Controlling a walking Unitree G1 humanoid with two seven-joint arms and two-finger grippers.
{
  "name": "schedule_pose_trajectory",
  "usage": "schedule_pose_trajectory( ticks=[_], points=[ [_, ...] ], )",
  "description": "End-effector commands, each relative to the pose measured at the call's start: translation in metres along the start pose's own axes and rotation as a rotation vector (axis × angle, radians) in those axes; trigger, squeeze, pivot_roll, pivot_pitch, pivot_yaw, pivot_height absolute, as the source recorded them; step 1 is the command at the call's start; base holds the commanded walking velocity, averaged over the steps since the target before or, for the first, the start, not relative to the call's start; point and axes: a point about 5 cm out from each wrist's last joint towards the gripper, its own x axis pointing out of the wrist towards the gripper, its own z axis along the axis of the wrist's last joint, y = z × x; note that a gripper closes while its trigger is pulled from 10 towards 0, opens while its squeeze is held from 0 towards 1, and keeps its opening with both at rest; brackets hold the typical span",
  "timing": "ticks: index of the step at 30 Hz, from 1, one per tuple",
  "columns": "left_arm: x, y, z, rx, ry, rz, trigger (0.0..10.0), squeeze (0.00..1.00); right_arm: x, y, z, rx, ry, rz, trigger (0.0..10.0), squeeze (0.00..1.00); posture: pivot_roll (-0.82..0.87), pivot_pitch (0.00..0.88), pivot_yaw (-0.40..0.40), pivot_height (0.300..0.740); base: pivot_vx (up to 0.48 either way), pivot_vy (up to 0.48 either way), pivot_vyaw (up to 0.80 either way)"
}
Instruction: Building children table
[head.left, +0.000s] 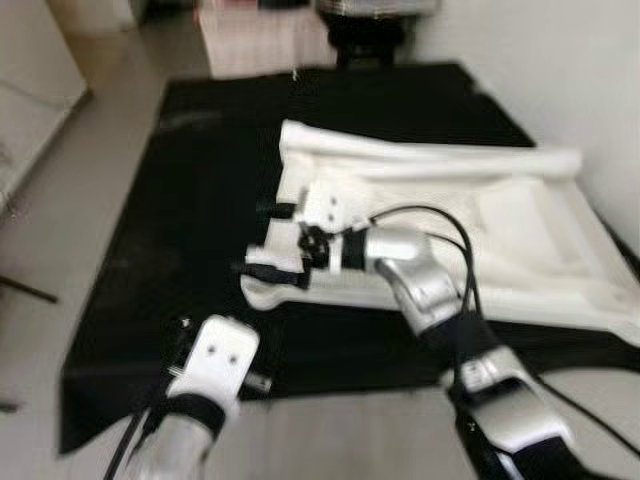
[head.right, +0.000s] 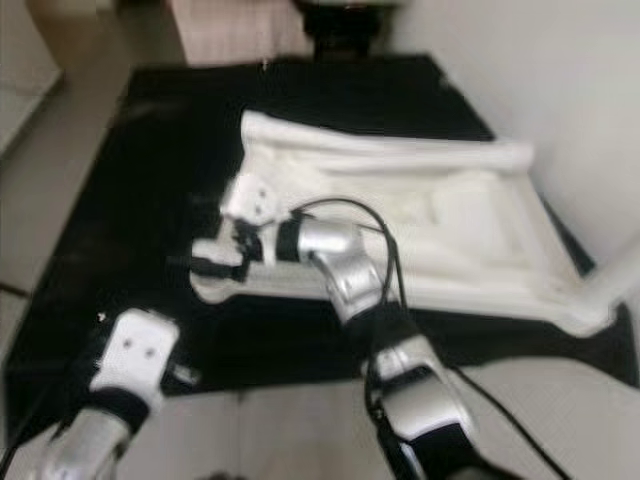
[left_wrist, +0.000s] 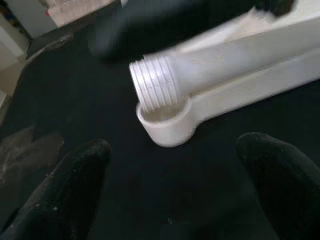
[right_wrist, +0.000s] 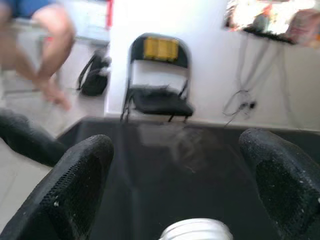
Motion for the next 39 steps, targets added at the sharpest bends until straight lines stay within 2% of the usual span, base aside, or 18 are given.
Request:
schedule_pose_trajectory(
  ticks=[1,3,4,5,7,9,13,15,17,22,30,34,39],
  points=[
    [0.0,-0.003,-0.005,-0.012,0.023,-0.026,10.0,0.0,-0.002,0.002,-0.009,-0.02,0.07,-0.002,10.0,0.0,-0.04,0.125,0.018,0.74,0.0,0.0,0.0],
    [0.0,-0.005,-0.007,-0.013,0.024,-0.03,10.0,0.0,-0.004,0.0,-0.019,-0.054,0.181,-0.028,10.0,0.0,-0.04,0.124,0.014,0.74,0.0,0.0,0.0],
    [0.0,-0.005,-0.007,-0.013,0.024,-0.03,10.0,0.0,-0.004,0.0,-0.019,-0.054,0.181,-0.028,10.0,0.0,-0.04,0.124,0.014,0.74,0.0,0.0,0.0],
    [0.0,-0.005,-0.008,-0.014,0.023,-0.03,10.0,0.0,-0.006,-0.002,-0.025,-0.034,0.25,-0.037,10.0,0.0,-0.04,0.125,0.012,0.74,0.0,0.0,0.0],
    [0.0,-0.005,-0.008,-0.014,0.023,-0.03,10.0,0.0,-0.006,-0.002,-0.025,-0.034,0.25,-0.037,10.0,0.0,-0.04,0.125,0.012,0.74,0.0,0.0,0.0],
    [0.0,-0.005,-0.009,-0.017,0.021,-0.031,10.0,0.0,-0.014,-0.013,-0.038,0.016,0.405,-0.115,10.0,0.0,-0.04,0.126,0.005,0.74,0.0,0.0,0.0],
    [0.0,-0.005,-0.009,-0.02,0.02,-0.03,10.0,0.0,-0.023,-0.023,-0.043,0.066,0.484,-0.185,10.0,0.0,-0.04,0.125,0.002,0.74,0.0,0.0,0.0],
    [0.0,-0.005,-0.009,-0.02,0.02,-0.03,10.0,0.0,-0.023,-0.023,-0.043,0.066,0.484,-0.185,10.0,0.0,-0.04,0.125,0.002,0.74,0.0,0.0,0.0],
    [0.0,-0.006,-0.01,-0.021,0.018,-0.033,10.0,0.0,-0.033,-0.027,-0.044,0.1,0.527,-0.197,10.0,0.0,-0.05,0.123,0.004,0.74,0.0,0.0,0.0],
    [0.001,-0.007,-0.01,-0.02,0.015,-0.038,10.0,0.0,-0.039,-0.028,-0.046,0.12,0.569,-0.196,10.0,0.0,-0.05,0.121,0.003,0.74,0.0,0.0,0.0],
    [0.001,-0.007,-0.011,-0.018,0.015,-0.043,10.0,0.0,-0.041,-0.028,-0.045,0.141,0.578,-0.187,10.0,0.0,-0.05,0.116,0.005,0.74,0.0,0.0,0.0],
    [0.001,-0.008,-0.011,-0.016,0.015,-0.043,10.0,0.0,-0.047,-0.032,-0.043,0.154,0.576,-0.18,10.0,0.0,-0.05,0.116,0.005,0.74,0.0,0.0,0.0],
    [0.001,-0.007,-0.011,-0.016,0.014,-0.042,10.0,0.0,-0.071,-0.037,-0.041,0.184,0.575,-0.14,10.0,0.0,-0.05,0.119,0.003,0.74,0.0,0.0,0.0]
  ],
)
